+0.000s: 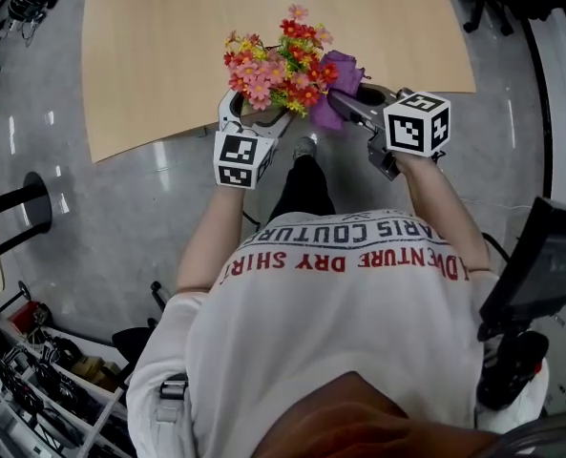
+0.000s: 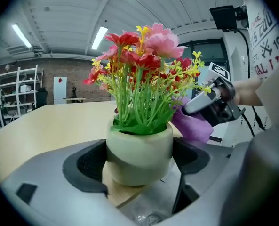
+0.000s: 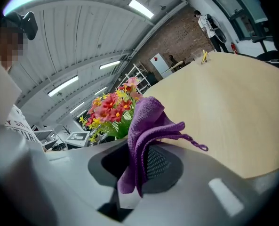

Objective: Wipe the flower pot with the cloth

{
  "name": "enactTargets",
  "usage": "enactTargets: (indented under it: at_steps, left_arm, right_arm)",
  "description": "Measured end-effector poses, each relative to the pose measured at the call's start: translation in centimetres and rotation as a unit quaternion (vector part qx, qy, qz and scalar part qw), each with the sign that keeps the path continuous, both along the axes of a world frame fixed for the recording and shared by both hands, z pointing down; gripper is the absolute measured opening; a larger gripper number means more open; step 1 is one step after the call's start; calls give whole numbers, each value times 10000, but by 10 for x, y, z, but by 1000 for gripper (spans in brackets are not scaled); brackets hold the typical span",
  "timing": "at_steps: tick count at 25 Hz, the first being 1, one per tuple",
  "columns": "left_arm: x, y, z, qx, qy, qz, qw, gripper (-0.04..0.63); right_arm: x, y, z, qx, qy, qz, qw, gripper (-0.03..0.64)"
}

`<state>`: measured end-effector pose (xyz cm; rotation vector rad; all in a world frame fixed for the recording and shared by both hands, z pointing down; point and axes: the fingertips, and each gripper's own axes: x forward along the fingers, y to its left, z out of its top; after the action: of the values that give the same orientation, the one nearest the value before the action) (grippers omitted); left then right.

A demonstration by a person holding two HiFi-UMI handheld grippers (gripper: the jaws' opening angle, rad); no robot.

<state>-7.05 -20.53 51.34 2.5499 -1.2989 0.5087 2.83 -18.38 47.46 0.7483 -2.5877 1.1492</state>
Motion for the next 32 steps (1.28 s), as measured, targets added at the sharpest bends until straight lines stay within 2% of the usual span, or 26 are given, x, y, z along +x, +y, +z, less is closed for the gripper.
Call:
enactTargets:
  at_steps: [7, 15, 17, 22, 25, 28, 32]
  left_arm:
    - [-4, -5, 3, -61, -37, 28, 10000, 446]
    - [-4, -2, -3, -82, -30, 62, 9999, 446]
    - [-5, -2, -4, -86, -29, 53, 9999, 446]
    - [-5, 1, -6, -113, -58, 91, 9999, 445]
    - [-5, 3, -6, -143, -82, 101, 9998, 446]
    - [-5, 3, -4, -142, -79, 123, 9998, 446]
    - [-8, -2, -1, -40, -89, 25, 9999, 448]
  right_arm:
    - [-20, -29, 6, -84, -141, 98, 9998, 55]
    - [-31, -35, 15, -246, -11, 95, 9997, 54]
    - [-31, -37, 19, -260, 154, 74, 9995, 54]
    - [-28, -36, 45, -361, 1061, -102, 9936, 54]
    - [-28, -34, 53, -440, 1291, -178, 9905, 54]
    - [-27, -35, 55, -506, 1283, -213, 9902, 54]
    - [-21, -36, 50, -516, 980, -24, 9938, 55]
